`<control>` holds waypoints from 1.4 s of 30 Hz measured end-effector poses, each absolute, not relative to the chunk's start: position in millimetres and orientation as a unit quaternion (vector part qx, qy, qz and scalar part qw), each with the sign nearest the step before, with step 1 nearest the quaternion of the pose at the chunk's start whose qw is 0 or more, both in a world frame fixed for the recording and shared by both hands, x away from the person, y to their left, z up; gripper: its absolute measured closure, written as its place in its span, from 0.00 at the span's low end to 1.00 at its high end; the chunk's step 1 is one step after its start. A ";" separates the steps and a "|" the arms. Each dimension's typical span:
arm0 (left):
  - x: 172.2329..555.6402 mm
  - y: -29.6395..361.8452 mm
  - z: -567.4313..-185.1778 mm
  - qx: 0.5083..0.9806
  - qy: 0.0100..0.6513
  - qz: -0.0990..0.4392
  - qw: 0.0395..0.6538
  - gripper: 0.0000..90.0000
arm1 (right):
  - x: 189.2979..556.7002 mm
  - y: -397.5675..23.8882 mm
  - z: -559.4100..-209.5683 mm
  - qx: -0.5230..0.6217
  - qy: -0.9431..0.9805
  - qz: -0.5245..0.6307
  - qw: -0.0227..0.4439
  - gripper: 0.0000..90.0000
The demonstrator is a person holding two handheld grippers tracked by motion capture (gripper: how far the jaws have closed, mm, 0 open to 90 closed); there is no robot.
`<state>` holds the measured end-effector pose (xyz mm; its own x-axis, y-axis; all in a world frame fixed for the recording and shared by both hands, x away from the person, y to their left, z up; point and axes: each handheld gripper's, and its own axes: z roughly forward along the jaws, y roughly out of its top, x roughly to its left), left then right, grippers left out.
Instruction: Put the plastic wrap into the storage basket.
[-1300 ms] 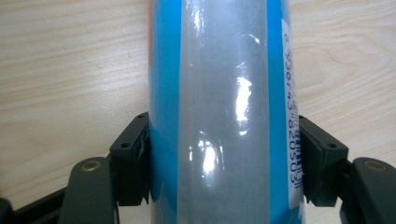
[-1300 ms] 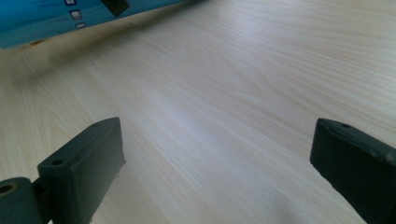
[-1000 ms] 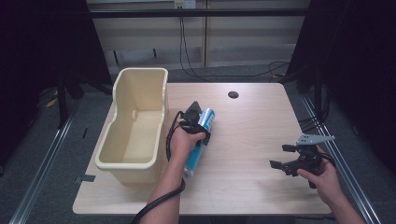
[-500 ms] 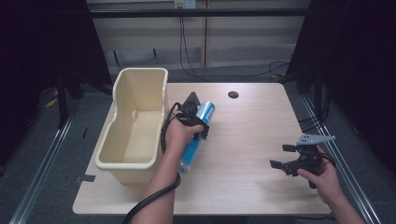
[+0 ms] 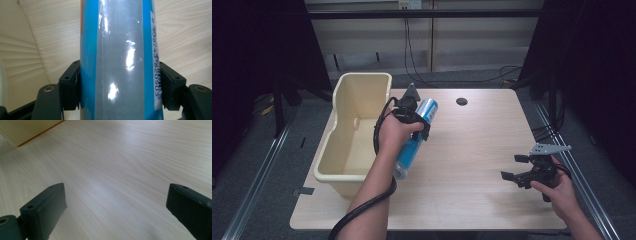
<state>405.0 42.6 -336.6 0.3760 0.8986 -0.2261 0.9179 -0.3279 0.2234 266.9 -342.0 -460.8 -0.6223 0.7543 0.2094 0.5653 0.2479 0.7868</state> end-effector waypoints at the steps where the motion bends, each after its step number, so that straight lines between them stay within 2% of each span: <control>1: 404.1 42.9 -332.7 0.810 0.562 -0.029 0.164 0.36 | 267.1 -342.1 -460.9 0.421 0.783 0.445 0.107 0.03; 27: 398.1 86.5 -271.0 0.793 0.584 -0.012 0.174 0.36 | 266.5 -342.9 -459.2 0.424 0.780 0.448 0.108 0.03; 42: 391.2 123.1 -251.3 0.771 0.613 0.010 0.172 0.36 | 266.3 -341.7 -459.5 0.422 0.780 0.449 0.109 0.03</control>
<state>391.2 123.1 -251.3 0.2494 0.9484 -0.1956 0.9418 -0.1906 0.2768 266.3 -341.7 -459.5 -0.6201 0.7560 0.2096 0.5609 0.2404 0.7922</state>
